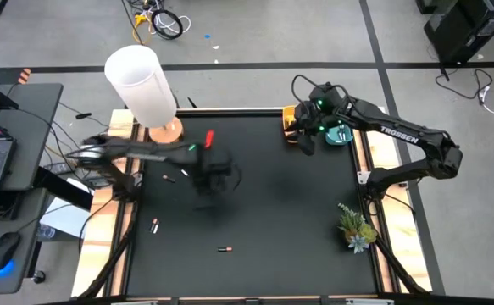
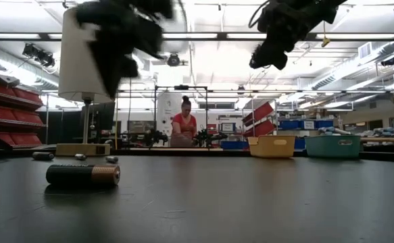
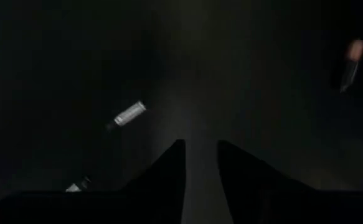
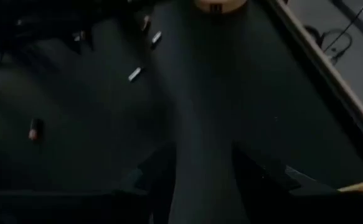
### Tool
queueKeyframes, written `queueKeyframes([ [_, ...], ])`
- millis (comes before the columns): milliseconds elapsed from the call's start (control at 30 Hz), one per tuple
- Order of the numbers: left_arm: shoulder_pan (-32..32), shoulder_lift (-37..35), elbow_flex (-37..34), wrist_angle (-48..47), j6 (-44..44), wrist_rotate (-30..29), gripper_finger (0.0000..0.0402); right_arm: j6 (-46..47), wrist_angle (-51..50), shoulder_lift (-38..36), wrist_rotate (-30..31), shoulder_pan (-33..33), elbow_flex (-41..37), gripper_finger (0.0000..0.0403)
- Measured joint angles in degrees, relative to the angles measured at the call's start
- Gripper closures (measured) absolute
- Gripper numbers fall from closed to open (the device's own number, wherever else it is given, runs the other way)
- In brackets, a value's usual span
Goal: Sort batteries
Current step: Put the top silver battery into the blue bin
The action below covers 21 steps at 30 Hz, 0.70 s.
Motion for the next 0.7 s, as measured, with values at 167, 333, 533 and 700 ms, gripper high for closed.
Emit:
queueKeyframes([
  [167, -8.75, -14.07, -13.5, 6.66, -8.1, -15.33, 0.0289, 1.14, 5.46, 0.02, 0.04, -0.26, -0.04, 0.024],
  [333, -12.92, -21.95, -22.95, 17.32, -4.42, -20.01, 0.0283, 2.36, 9.57, 0.84, -1.89, -0.1, -0.04, 0.024],
  [533, -13.84, -22.15, -29.96, 22.94, -1.2, -19.0, 0.0237, 4.68, 9.54, 1.53, -2.98, 1.61, -0.07, 0.024],
  [700, -12.85, -20.85, -32.57, 26.24, 8.78, -22.77, 0.0196, 4.94, 9.54, 1.53, -3.0, 2.51, -0.04, 0.024],
])
